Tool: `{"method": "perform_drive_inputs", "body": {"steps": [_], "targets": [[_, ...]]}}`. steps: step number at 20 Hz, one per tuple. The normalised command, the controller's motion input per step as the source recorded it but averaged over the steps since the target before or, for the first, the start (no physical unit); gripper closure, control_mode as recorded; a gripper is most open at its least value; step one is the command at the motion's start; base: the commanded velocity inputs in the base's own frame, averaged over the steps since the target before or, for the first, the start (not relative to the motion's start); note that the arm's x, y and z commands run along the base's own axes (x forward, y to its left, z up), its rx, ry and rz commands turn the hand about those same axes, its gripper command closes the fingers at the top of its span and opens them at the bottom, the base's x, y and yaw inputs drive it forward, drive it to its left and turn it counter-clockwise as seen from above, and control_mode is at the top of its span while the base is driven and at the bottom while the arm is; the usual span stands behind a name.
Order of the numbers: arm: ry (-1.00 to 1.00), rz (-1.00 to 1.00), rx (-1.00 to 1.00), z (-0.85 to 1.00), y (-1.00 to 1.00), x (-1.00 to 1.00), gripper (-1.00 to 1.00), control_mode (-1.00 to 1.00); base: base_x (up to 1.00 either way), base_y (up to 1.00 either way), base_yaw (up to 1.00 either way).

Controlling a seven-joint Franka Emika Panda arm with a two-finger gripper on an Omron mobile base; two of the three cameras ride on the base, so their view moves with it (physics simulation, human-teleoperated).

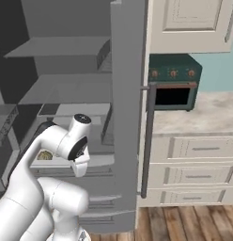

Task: Place two dumplings into each of the tupperware containers and then place the containers in the fridge.

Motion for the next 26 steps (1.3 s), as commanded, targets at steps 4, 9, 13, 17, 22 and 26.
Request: {"method": "perform_drive_inputs", "body": {"steps": [4,9,13,17,22,26], "targets": [[0.0,0.0,0.0,0.0,0.0,0.0,1.0,1.0,0.5,0.0,0.18],[0.0,0.0,0.0,0.0,0.0,0.0,1.0,1.0,0.47,0.0,0.21],[0.0,0.0,0.0,0.0,0.0,0.0,1.0,1.0,0.25,0.0,0.25],[0.0,0.0,0.0,0.0,0.0,0.0,1.0,1.0,0.19,0.0,0.31],[0.0,0.0,0.0,0.0,0.0,0.0,1.0,1.0,0.21,0.0,0.33],[0.0,0.0,0.0,0.0,0.0,0.0,1.0,1.0,0.32,0.0,0.31]]}}
